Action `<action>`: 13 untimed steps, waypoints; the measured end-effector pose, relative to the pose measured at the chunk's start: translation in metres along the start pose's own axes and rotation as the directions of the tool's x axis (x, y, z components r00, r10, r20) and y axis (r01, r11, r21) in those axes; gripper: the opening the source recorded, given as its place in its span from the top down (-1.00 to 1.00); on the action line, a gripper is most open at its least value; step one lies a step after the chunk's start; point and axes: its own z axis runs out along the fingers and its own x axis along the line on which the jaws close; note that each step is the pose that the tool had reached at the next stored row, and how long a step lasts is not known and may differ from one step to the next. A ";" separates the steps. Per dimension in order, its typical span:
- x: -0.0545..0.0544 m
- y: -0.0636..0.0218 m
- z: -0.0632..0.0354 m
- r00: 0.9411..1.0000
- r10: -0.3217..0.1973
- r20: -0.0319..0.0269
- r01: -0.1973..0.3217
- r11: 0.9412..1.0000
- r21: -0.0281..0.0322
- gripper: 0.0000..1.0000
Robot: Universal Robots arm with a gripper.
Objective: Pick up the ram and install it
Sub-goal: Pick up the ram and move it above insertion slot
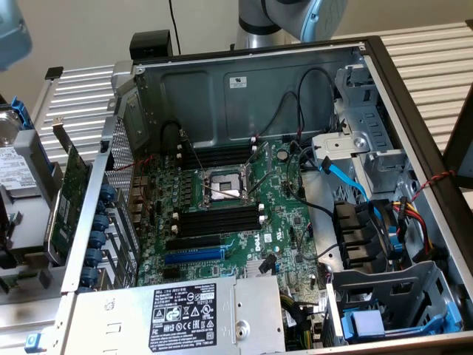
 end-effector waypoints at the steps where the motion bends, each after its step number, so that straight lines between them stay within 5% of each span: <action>1: 0.000 0.0000 0.0004 1.000 0.000 0.000 0.000 1.000 0.000 0.15; 3: 0.000 0.0000 0.0007 1.000 0.000 0.000 0.000 1.000 0.000 0.15; 9: 0.000 0.0000 0.0008 1.000 0.000 0.000 0.000 1.000 0.000 0.68; 13: 0.000 0.0002 -0.0143 1.000 0.001 0.000 -0.001 1.000 0.000 0.75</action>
